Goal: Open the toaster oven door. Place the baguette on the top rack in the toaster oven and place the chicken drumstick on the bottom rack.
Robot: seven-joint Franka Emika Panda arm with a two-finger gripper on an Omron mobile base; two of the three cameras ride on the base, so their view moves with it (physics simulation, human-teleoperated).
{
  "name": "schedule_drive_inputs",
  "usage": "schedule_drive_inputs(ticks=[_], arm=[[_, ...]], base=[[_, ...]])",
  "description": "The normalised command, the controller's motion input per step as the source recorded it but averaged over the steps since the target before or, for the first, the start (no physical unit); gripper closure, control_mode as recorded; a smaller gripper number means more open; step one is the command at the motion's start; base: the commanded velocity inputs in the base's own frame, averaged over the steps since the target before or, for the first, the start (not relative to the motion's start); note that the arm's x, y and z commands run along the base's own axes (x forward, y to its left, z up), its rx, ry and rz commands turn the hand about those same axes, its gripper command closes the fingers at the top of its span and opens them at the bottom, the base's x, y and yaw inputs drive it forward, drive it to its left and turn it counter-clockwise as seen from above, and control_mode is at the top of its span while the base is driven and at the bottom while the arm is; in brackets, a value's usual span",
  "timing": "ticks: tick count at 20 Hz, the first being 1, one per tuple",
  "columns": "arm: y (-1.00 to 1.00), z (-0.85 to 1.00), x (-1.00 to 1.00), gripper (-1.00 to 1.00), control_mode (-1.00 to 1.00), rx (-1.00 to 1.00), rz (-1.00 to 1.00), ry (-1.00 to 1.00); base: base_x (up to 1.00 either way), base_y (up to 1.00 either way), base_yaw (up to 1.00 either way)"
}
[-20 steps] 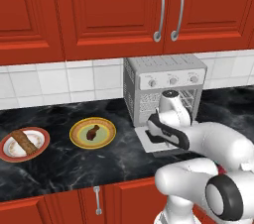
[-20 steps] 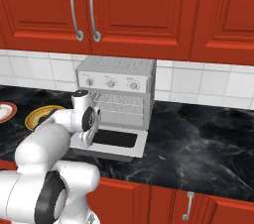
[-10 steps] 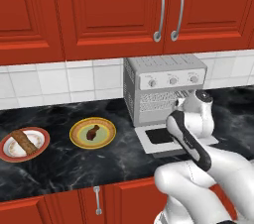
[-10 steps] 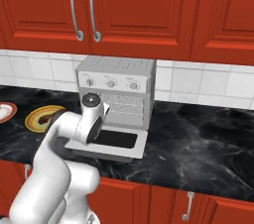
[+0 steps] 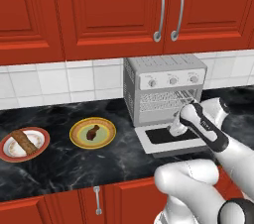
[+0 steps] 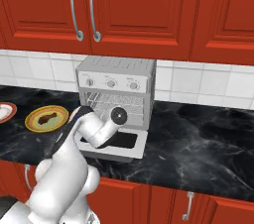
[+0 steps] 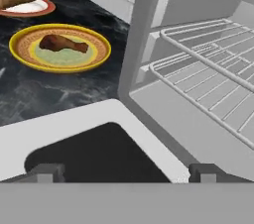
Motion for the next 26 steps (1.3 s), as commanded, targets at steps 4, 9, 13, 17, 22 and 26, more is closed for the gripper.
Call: schedule_drive_inputs(ticks=[4,9,13,17,22,26], arm=[[0.0,-0.02,0.82,-1.0,-1.0,0.31,-0.03,-0.05],[0.01,-0.05,0.64,-1.0,-1.0,0.13,-0.01,0.0],[0.0,0.0,0.66,-1.0,-1.0,0.11,-0.08,0.0],[0.0,-0.13,0.5,-1.0,-1.0,0.05,-0.11,0.0],[-0.02,-0.02,0.29,-1.0,-1.0,0.07,-0.12,0.0],[-0.04,-0.09,0.41,-1.0,-1.0,0.08,-0.08,0.02]], base=[[0.0,0.0,0.0],[0.0,0.0,0.0],[0.0,0.0,0.0],[0.0,0.0,0.0],[0.0,0.0,0.0],[0.0,0.0,0.0]])
